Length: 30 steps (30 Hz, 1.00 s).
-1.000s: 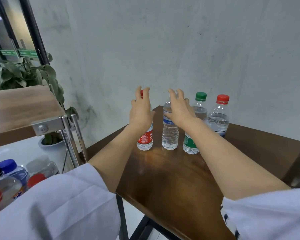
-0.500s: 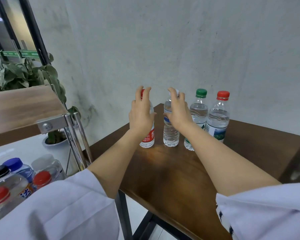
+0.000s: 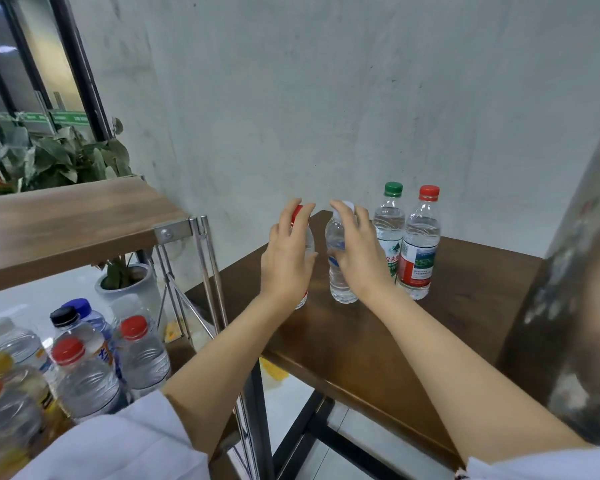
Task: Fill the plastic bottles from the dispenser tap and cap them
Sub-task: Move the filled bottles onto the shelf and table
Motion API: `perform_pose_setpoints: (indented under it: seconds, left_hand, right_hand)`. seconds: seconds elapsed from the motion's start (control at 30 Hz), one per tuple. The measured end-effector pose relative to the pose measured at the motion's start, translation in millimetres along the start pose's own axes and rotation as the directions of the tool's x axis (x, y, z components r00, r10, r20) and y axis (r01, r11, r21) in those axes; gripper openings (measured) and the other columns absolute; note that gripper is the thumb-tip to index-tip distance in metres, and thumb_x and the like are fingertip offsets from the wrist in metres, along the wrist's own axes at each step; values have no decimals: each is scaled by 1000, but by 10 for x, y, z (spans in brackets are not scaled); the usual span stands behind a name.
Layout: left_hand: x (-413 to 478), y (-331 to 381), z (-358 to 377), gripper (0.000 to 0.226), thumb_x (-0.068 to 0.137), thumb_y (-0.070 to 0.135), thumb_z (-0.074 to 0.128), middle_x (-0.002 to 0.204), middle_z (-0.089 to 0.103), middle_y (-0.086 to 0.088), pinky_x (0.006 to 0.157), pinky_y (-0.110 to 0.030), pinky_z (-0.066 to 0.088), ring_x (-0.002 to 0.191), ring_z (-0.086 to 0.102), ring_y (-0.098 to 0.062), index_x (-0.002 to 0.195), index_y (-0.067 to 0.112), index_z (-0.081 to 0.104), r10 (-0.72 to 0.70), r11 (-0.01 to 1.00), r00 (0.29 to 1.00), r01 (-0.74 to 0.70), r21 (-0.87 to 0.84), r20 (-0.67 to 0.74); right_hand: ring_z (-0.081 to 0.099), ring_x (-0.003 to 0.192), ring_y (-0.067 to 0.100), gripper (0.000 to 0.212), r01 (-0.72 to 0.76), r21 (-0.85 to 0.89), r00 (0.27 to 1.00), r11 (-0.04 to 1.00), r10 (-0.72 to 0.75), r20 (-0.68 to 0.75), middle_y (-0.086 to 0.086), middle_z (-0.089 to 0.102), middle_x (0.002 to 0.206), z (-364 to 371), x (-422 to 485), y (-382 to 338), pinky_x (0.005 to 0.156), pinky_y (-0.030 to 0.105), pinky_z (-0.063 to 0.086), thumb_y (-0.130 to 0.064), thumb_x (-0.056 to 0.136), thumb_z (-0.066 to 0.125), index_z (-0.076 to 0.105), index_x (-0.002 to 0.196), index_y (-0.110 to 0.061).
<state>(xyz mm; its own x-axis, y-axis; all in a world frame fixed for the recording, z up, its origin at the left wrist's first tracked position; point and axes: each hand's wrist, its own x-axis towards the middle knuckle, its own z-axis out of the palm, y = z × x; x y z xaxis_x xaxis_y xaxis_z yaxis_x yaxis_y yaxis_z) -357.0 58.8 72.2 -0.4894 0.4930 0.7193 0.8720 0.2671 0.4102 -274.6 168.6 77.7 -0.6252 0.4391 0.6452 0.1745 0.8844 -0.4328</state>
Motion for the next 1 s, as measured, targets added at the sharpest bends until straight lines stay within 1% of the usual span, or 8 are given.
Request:
perform_pose_setpoints:
  seconds: [0.13, 0.27, 0.43, 0.53, 0.67, 0.77, 0.9, 1.0]
  left_hand:
    - [-249, 153, -243, 81, 82, 0, 74, 157, 25, 5, 88, -48, 56, 131, 47, -24, 148, 23, 35, 6, 1000, 1000, -6, -29, 10]
    - [-514, 296, -493, 84, 80, 4, 77, 156, 25, 7, 85, -48, 57, 127, 50, -22, 147, 27, 33, 13, 999, 1000, -12, -34, 5]
    - [-875, 435, -863, 85, 77, 4, 79, 154, 28, 9, 89, -44, 56, 130, 48, -17, 147, 26, 36, 1, 995, 1000, -4, -98, -27]
    - [-1093, 474, -1085, 86, 76, 4, 81, 154, 30, 9, 92, -36, 53, 127, 44, -4, 147, 25, 38, -23, 995, 998, 18, -102, -50]
    - [-1352, 425, -1332, 86, 74, 3, 83, 152, 32, 8, 94, -27, 48, 119, 38, 7, 146, 23, 40, -52, 993, 997, 45, -109, -57]
    - [-1533, 322, -1490, 85, 73, 2, 83, 151, 35, 3, 92, -9, 39, 118, 33, 11, 145, 19, 42, -48, 997, 997, 44, -64, -57]
    - [-1776, 111, -1683, 87, 72, 2, 85, 151, 36, 1, 95, -18, 40, 129, 42, -8, 146, 18, 42, -85, 996, 994, 85, -12, -65]
    - [-1941, -72, -1830, 88, 71, 2, 86, 151, 36, 2, 96, -19, 40, 130, 43, -12, 145, 18, 42, -124, 992, 989, 126, 24, -80]
  right_hand:
    - [49, 125, 30, 82, 13, -25, 1000, 1000, -14, -12, 7, 36, 146, -201, -282, -179, 84, 43, 55, 4, 83, 70, 32, 148, -27]
    - [51, 123, 27, 84, 24, -41, 1000, 999, -24, -3, 4, 35, 147, -389, -566, -375, 80, 37, 54, 0, 84, 72, 29, 149, -31]
    - [50, 125, 23, 85, 43, -13, 999, 999, -42, 26, 1, 34, 148, -583, -949, -692, 89, 38, 55, -1, 84, 73, 28, 149, -33]
    - [47, 129, 24, 85, 55, 12, 997, 998, -55, 58, 1, 34, 149, -647, -1178, -891, 93, 39, 54, -3, 84, 74, 29, 150, -32]
    - [49, 125, 22, 83, 63, 32, 992, 997, -66, 103, -1, 35, 147, -629, -1446, -1131, 85, 29, 49, -6, 84, 75, 31, 149, -32]
    - [49, 123, 20, 82, 79, 71, 987, 994, -89, 137, -3, 35, 146, -543, -1609, -1297, 80, 22, 43, -5, 84, 74, 31, 149, -33]
    - [49, 122, 18, 81, 94, 146, 975, 985, -120, 186, -3, 35, 147, -349, -1747, -1542, 83, 23, 47, -6, 85, 74, 32, 150, -31]
    - [50, 123, 17, 81, 106, 213, 965, 971, -152, 213, -3, 35, 147, -133, -1801, -1733, 89, 25, 53, -4, 84, 74, 32, 149, -31]
